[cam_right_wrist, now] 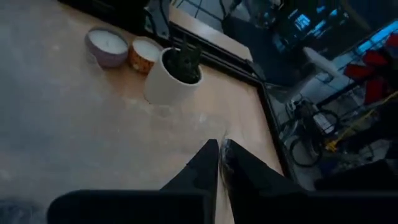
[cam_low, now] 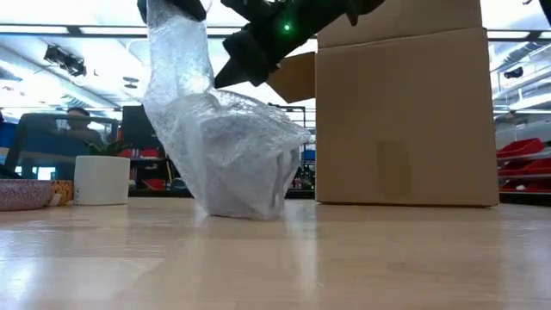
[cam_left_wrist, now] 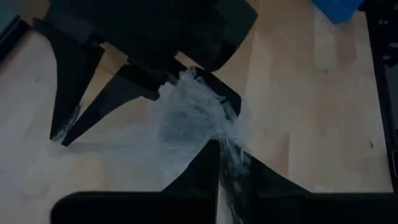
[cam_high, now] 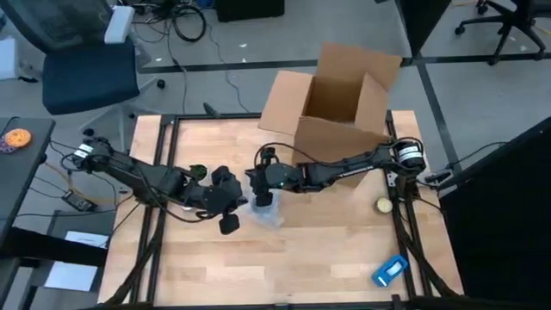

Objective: Wrap mug
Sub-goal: Wrap the purple mug with the bubble wrap

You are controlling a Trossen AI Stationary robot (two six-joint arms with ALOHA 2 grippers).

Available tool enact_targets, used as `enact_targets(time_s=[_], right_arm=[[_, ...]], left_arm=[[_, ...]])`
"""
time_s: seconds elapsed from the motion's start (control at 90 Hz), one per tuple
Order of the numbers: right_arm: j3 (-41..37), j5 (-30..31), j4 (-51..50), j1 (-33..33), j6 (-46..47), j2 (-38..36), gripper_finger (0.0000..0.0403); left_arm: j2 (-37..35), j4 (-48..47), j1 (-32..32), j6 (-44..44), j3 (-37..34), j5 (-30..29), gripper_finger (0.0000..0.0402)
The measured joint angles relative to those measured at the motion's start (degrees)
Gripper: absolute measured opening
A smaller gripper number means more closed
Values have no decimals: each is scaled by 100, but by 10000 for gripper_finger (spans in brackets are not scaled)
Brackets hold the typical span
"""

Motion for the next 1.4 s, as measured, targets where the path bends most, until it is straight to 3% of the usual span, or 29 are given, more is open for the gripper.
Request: enact_targets(time_s=[0.233, 0.478, 0.7, 0.9, 1.089, 1.4], right_arm=[[31, 96, 40, -26, -101, -4, 8], [31, 155, -246, -37, 238, -11, 72], [33, 854, 58, -42, -928, -22, 119], [35, 1092, 398, 35, -2010, -22, 128], [37, 1140, 379, 153, -2370, -24, 128], [39, 1192, 139, 69, -2046, -26, 128]], left_arm=[[0, 3, 0, -2, 0, -2, 0], [0, 12, 0, 13, 0, -2, 0], [0, 34, 0, 17, 0, -20, 0], [-1, 40, 0, 13, 0, -12, 0], [-2, 45, -2, 11, 0, 20, 0], [-2, 43, -2, -17, 0, 15, 0]])
